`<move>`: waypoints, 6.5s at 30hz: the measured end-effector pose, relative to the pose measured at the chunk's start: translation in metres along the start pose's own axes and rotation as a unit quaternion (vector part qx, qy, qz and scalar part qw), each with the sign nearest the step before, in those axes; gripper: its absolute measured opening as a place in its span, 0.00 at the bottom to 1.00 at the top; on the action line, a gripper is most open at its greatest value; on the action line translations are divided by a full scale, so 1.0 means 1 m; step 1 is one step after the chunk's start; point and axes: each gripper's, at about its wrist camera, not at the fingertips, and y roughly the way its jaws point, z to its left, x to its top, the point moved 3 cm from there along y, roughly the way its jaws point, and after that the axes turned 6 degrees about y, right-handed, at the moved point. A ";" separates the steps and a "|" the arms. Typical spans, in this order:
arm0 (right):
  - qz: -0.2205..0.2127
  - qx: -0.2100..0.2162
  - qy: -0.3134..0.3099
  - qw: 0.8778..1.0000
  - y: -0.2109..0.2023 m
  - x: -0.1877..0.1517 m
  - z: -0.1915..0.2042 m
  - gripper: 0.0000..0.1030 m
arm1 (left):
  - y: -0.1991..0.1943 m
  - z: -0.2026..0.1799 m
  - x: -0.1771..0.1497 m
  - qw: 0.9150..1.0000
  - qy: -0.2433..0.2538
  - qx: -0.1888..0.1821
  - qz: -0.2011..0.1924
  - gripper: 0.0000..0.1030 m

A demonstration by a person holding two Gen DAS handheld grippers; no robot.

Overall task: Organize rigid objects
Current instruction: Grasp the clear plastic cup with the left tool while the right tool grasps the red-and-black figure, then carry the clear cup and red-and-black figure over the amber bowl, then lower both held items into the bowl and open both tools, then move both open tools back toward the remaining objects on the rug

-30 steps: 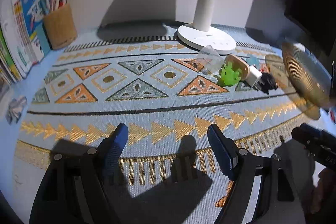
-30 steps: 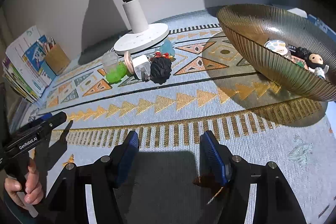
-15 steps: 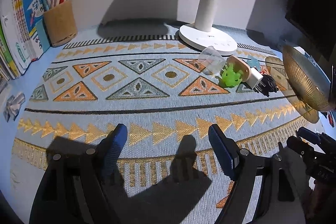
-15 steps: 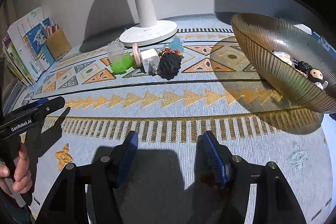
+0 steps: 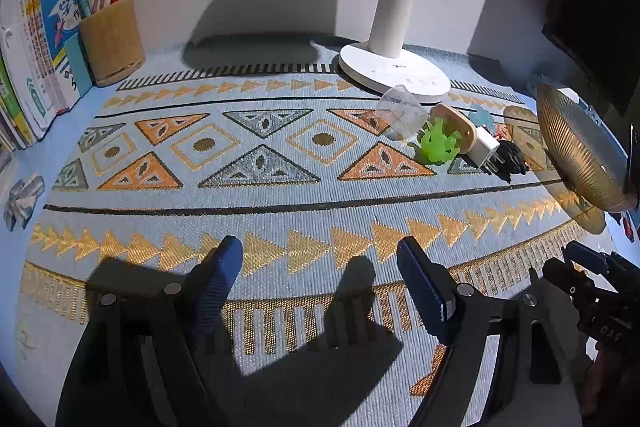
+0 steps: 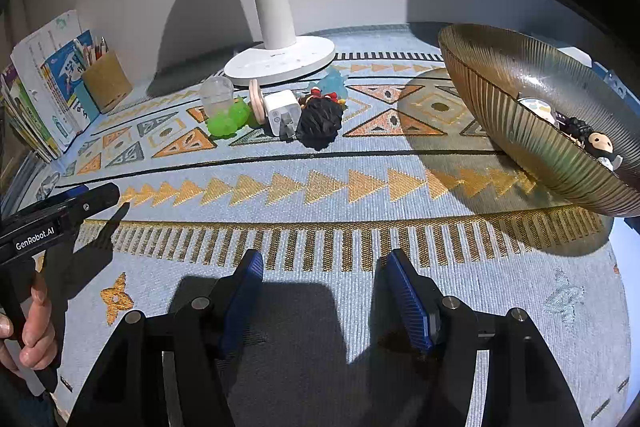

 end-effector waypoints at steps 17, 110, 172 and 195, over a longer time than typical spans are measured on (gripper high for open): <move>0.015 0.062 0.058 0.996 0.025 0.078 -0.010 0.49 | 0.047 -0.008 0.086 0.985 -0.101 -0.130 0.052 0.74; -0.209 -0.034 0.152 0.965 -0.185 0.101 -0.150 0.30 | -0.079 -0.206 0.149 0.963 0.120 -0.214 -0.110 0.41; -0.049 0.064 0.045 0.996 -0.067 0.041 0.004 0.54 | -0.047 -0.002 0.029 0.996 -0.046 -0.067 -0.042 0.77; 0.003 0.028 0.006 1.000 0.003 0.003 0.018 0.58 | -0.007 -0.024 -0.009 0.999 0.034 -0.011 -0.004 0.77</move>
